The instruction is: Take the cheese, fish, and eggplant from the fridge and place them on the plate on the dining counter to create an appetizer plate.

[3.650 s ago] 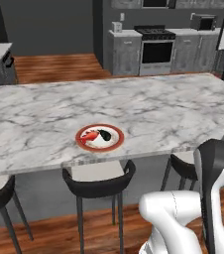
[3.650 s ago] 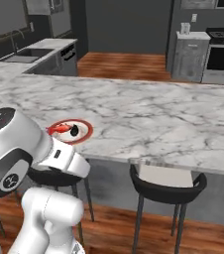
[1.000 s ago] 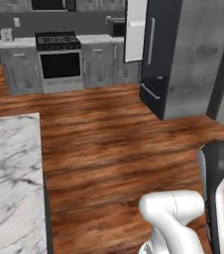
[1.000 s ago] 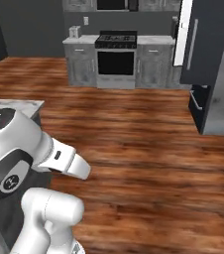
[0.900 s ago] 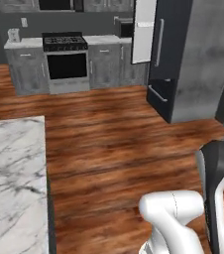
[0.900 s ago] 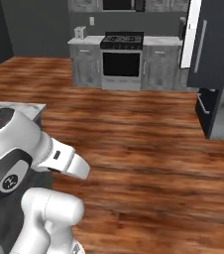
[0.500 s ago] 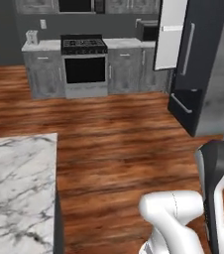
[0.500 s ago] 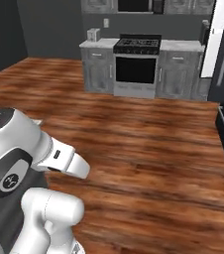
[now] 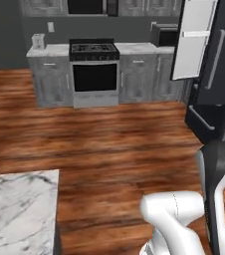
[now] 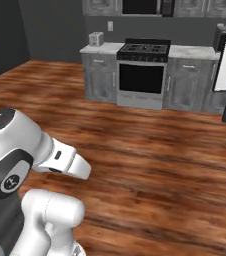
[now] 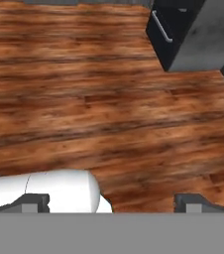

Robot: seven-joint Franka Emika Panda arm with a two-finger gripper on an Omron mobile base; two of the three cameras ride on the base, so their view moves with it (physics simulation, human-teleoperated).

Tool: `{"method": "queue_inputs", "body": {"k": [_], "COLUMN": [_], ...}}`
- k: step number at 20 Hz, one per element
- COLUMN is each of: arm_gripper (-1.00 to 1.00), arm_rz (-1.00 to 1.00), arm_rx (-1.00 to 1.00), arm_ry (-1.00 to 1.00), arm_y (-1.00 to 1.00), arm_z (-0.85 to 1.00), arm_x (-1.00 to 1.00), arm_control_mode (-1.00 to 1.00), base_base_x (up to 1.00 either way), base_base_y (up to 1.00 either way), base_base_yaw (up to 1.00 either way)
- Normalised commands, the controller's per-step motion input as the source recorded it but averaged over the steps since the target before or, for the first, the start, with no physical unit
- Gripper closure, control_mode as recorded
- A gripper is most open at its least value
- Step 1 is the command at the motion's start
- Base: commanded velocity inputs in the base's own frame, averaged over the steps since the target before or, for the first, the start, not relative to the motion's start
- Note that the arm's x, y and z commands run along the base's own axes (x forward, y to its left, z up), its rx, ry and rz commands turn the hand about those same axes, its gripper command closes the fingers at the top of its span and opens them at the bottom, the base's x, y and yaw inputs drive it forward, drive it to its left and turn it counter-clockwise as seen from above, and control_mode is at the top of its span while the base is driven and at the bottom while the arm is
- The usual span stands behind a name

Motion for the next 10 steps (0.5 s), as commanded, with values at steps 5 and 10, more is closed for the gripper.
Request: {"method": "queue_inputs", "body": {"k": [5, 10], "arm_gripper": [-1.0, -1.0], "arm_rz": [0.0, 0.0], "arm_rx": [0.0, 0.0], "arm_ry": [0.0, 0.0], "arm_y": [0.0, 0.0], "arm_z": [0.0, 0.0], "arm_x": [0.0, 0.0], "arm_control_mode": [1.0, 1.0], "base_base_x": [1.0, 1.0], "base_base_y": [-0.45, -0.41], "base_base_yaw": [-0.02, -0.11]}}
